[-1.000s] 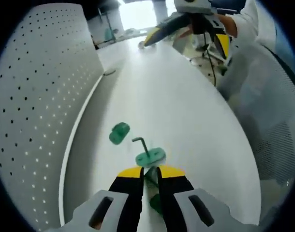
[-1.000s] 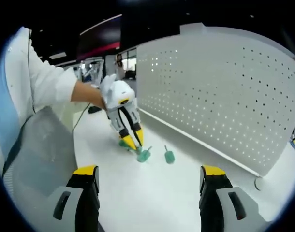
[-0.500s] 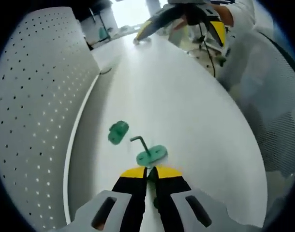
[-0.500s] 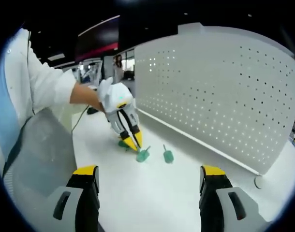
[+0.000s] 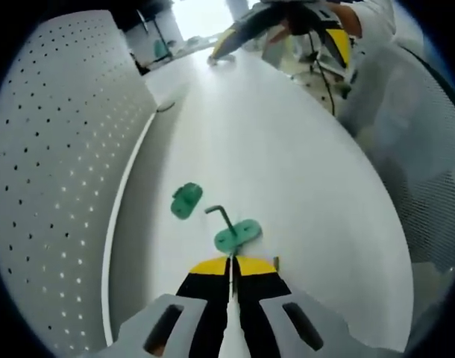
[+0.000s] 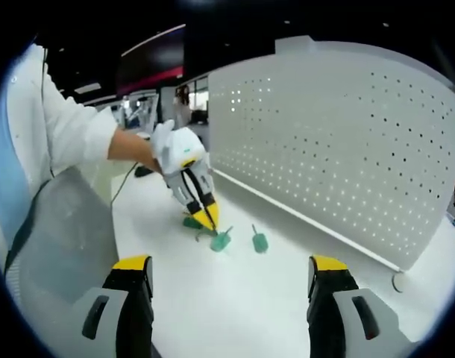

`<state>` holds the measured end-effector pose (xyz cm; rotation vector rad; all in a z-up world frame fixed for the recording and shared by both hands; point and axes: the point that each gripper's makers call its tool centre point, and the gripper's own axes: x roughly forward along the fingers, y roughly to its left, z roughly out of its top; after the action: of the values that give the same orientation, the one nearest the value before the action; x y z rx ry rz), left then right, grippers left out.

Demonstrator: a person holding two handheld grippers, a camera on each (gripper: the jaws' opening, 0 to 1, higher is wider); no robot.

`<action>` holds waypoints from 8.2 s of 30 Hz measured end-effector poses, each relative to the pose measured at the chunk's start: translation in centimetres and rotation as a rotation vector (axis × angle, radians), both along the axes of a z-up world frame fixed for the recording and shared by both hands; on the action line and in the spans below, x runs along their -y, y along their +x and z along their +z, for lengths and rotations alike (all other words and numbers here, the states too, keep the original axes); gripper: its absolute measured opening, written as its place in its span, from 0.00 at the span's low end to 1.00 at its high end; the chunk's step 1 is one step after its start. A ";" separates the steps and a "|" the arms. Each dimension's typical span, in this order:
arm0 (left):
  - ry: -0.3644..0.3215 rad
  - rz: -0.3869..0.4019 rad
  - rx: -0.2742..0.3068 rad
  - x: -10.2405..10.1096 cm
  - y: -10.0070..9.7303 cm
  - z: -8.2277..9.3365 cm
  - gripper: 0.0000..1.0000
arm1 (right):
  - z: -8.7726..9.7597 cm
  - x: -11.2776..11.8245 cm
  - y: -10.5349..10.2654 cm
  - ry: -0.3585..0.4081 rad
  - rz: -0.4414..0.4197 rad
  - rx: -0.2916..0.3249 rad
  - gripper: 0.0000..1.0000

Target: Insert the hook assembly into the mounting plate slot until the hook locks in place.

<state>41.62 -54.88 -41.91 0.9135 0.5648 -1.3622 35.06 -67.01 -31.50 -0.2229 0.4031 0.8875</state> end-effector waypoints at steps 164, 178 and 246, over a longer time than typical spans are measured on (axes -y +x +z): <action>-0.952 0.649 -0.027 5.6 -0.2 19.7 0.02 | 8.1 -5.6 6.5 0.141 -0.215 0.275 0.01; -0.925 0.606 0.020 5.3 -0.3 20.0 0.07 | 8.1 -5.4 6.6 0.136 -0.219 0.273 0.00; -0.708 0.637 0.324 -5.9 -0.1 17.8 0.76 | 12.1 -4.3 10.5 0.110 -0.326 0.345 0.00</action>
<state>41.51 -48.97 -24.08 0.3066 0.0752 -0.7166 45.56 -62.71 -19.43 -0.1970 0.0644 0.5341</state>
